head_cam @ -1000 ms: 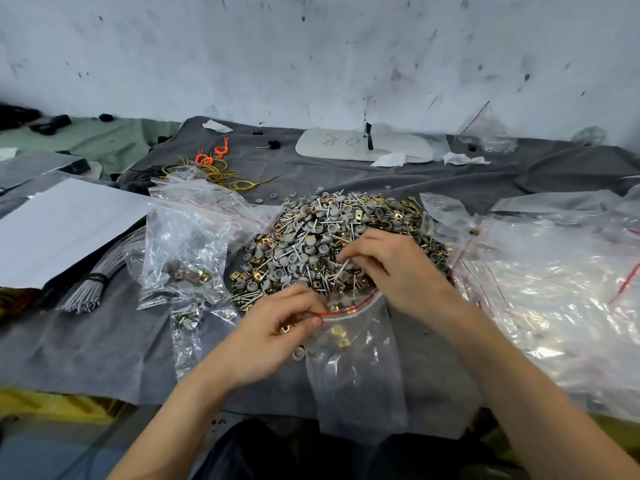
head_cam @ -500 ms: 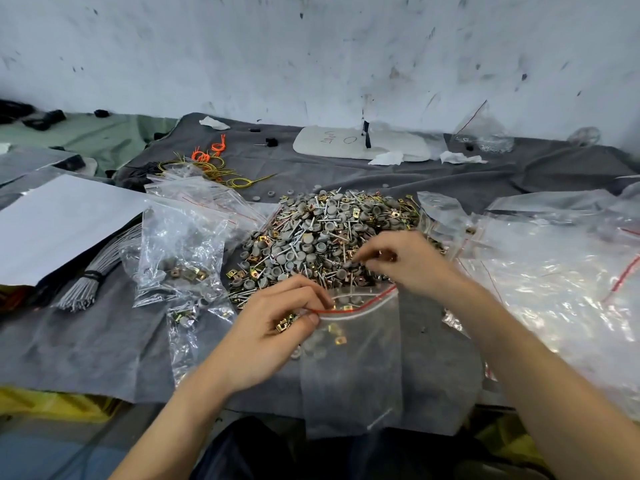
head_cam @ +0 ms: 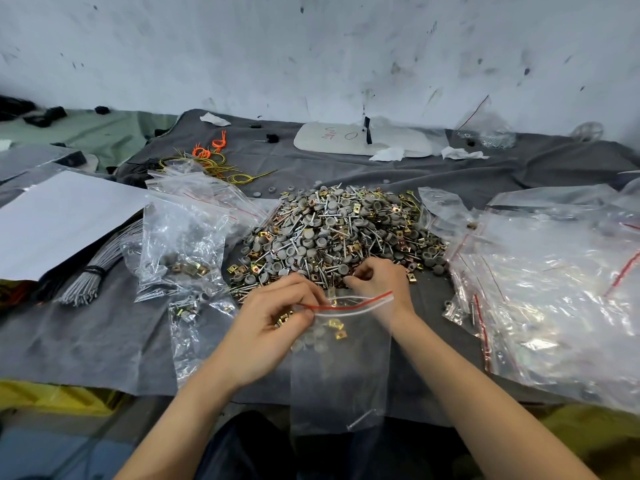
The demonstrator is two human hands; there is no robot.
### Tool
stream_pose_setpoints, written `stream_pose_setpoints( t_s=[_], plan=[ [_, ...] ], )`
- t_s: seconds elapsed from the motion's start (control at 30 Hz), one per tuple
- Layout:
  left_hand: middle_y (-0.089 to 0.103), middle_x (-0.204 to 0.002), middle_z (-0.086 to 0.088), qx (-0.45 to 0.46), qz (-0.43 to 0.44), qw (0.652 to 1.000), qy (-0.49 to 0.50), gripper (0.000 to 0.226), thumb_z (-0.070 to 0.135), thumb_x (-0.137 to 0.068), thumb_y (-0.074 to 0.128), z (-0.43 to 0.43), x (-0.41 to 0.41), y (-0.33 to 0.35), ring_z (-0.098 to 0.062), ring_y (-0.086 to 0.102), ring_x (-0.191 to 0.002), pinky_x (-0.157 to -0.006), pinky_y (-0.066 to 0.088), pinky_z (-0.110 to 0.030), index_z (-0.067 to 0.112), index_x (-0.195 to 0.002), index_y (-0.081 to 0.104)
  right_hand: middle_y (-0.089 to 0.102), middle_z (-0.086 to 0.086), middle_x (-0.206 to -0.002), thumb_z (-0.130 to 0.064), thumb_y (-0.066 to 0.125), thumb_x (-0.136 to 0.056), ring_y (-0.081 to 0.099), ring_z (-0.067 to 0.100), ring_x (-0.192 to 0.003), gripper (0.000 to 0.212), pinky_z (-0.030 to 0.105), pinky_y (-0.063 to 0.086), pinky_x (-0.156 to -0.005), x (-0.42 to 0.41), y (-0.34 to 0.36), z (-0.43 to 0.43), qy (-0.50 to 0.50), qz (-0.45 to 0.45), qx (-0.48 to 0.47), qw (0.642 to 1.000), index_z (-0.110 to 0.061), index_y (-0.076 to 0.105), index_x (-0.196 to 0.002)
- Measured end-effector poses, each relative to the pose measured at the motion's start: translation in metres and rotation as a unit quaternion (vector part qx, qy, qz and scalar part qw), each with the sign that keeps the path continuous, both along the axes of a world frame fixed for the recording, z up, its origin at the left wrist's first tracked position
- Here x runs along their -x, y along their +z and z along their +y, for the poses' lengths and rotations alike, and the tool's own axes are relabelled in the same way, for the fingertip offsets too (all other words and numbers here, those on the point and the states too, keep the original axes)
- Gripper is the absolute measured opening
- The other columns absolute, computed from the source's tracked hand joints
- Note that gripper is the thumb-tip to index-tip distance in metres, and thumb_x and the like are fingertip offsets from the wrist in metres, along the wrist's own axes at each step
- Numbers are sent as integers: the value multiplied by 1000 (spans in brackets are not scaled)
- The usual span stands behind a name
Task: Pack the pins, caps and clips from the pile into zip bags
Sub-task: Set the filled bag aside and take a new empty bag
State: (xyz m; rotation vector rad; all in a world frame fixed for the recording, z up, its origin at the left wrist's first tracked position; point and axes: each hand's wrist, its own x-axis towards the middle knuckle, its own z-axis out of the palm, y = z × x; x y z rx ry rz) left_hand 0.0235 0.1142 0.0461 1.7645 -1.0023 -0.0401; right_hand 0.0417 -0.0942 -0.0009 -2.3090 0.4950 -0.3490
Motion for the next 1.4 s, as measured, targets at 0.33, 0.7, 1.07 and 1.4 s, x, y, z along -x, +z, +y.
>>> stream_pose_setpoints(
  t_s=[0.33, 0.7, 1.07, 1.4],
  plan=[
    [67, -93, -4, -4, 4, 1000, -1, 22, 26, -80, 49, -2, -2, -2, -1, 57, -82, -73, 38, -11, 11, -70, 61, 62, 2, -81, -12, 73, -80, 57, 14, -72, 15, 21, 38, -53, -4, 10, -3, -76, 39, -129, 988, -13, 59, -83],
    [67, -98, 0, 1, -14, 1000, -5, 13, 25, -81, 48, -9, -3, -1, -12, 62, -91, -80, 43, -16, 23, -70, 56, 71, -12, -79, -24, 71, -83, 62, -2, -71, 4, 10, 46, -65, 66, 111, 4, 238, -60, -91, 965, -26, 74, -83],
    [69, -101, -3, 36, -4, 999, 14, 22, 25, -81, 48, -10, -2, -3, -10, 62, -92, -77, 43, -16, 10, -69, 60, 68, -5, -86, -14, 72, -82, 63, 11, -83, 8, 29, 52, -82, 34, 25, -20, 120, 49, -25, 991, -19, 70, -88],
    [68, -99, -5, 35, -13, 999, 28, 31, 24, -81, 48, -4, -6, -3, -5, 59, -87, -72, 40, -12, -1, -70, 62, 61, -8, -82, -19, 65, -90, 60, 15, -79, 19, 25, 45, -67, 38, 13, -19, 92, -40, 31, 994, -27, 53, -77]
  ],
)
